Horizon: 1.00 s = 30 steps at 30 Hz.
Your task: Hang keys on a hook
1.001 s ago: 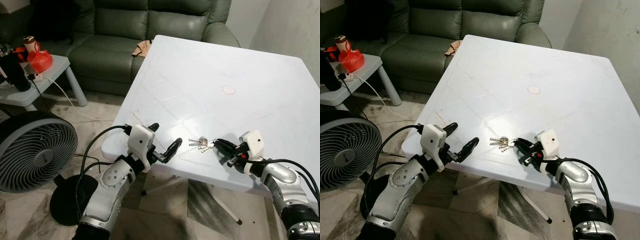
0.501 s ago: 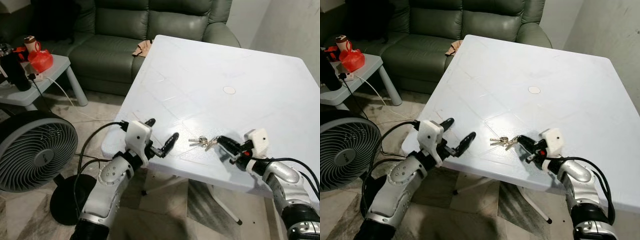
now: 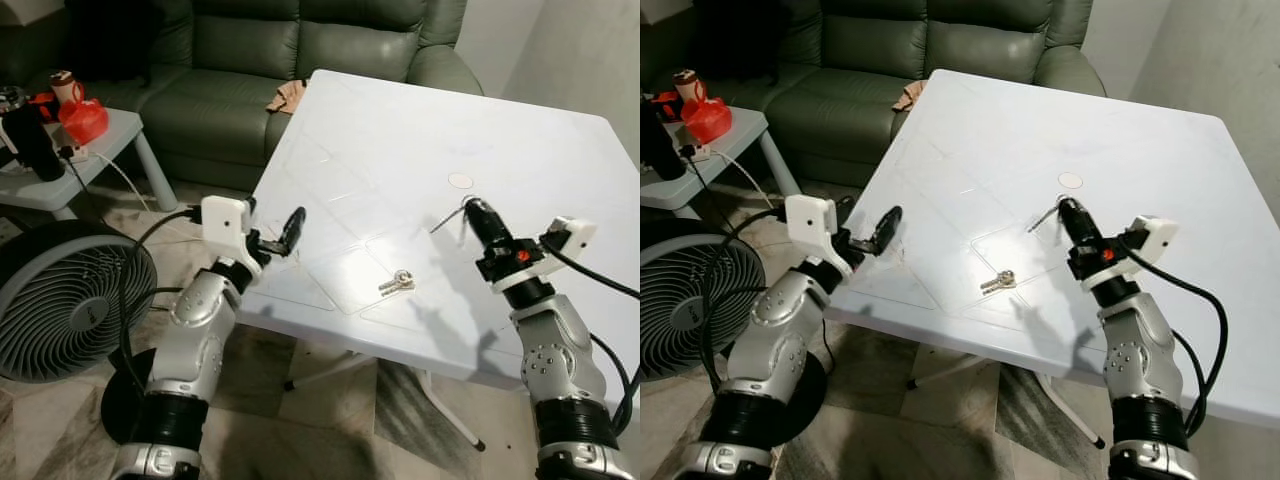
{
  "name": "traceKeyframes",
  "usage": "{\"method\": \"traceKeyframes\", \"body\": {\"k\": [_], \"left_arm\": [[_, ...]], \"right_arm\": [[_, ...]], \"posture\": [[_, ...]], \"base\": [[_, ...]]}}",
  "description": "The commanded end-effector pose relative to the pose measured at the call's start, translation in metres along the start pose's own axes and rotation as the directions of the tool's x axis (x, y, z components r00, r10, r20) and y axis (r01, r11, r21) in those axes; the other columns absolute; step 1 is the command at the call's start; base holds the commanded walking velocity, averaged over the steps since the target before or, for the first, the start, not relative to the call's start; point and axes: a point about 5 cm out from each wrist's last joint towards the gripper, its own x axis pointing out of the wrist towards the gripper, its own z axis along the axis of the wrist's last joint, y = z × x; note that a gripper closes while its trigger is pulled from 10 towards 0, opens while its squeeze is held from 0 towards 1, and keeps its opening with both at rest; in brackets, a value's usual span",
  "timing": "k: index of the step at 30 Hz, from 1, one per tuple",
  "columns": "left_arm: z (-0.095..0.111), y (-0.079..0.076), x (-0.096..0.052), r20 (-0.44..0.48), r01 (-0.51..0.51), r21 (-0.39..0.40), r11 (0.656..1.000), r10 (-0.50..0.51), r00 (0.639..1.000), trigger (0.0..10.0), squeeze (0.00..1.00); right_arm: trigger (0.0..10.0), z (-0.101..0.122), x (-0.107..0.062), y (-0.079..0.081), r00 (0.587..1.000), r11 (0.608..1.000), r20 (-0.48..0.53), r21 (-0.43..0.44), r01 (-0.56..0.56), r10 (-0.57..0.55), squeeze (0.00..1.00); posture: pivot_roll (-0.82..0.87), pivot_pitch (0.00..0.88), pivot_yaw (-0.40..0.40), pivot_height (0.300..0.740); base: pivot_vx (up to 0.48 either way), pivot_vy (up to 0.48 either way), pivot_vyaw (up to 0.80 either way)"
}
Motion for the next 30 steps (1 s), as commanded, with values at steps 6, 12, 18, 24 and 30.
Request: {"method": "traceKeyframes", "body": {"k": [6,12,18,24,30], "left_arm": [[0.008,0.027,-0.004,0.007,-0.097,-0.013,0.995,0.097,0.995,10.0,0.00],[0.006,0.040,-0.006,-0.025,-0.147,-0.009,0.989,0.147,0.989,10.0,0.00],[0.011,0.039,0.000,-0.012,-0.133,0.007,0.991,0.133,0.991,10.0,0.00],[0.011,0.035,0.003,-0.004,-0.120,0.007,0.993,0.120,0.993,10.0,0.00],[0.013,0.035,0.005,0.008,-0.121,0.022,0.992,0.121,0.993,10.0,0.00]], "right_arm": [[10.0,0.016,-0.017,0.012,0.996,0.953,0.017,-0.290,0.089,-0.087,0.00],[10.0,0.011,-0.032,0.016,0.977,0.866,-0.041,-0.471,0.168,-0.211,0.00],[10.0,0.007,-0.032,0.029,0.968,0.838,-0.037,-0.509,0.197,-0.249,0.00],[10.0,0.005,-0.030,0.037,0.963,0.832,-0.028,-0.511,0.217,-0.268,0.00],[10.0,0.001,-0.028,0.041,0.962,0.832,-0.033,-0.511,0.217,-0.272,0.00]], "posture": [[-0.03,0.063,-0.027,0.740],[-0.04,0.052,-0.022,0.740],[-0.05,0.043,-0.017,0.740],[-0.06,0.035,-0.011,0.740],[-0.05,0.030,-0.008,0.740]], "base": [[0.000,0.000,0.00],[0.000,0.000,0.00],[0.000,0.000,-0.22],[0.000,0.000,-0.72],[0.000,0.000,-0.71]]}}
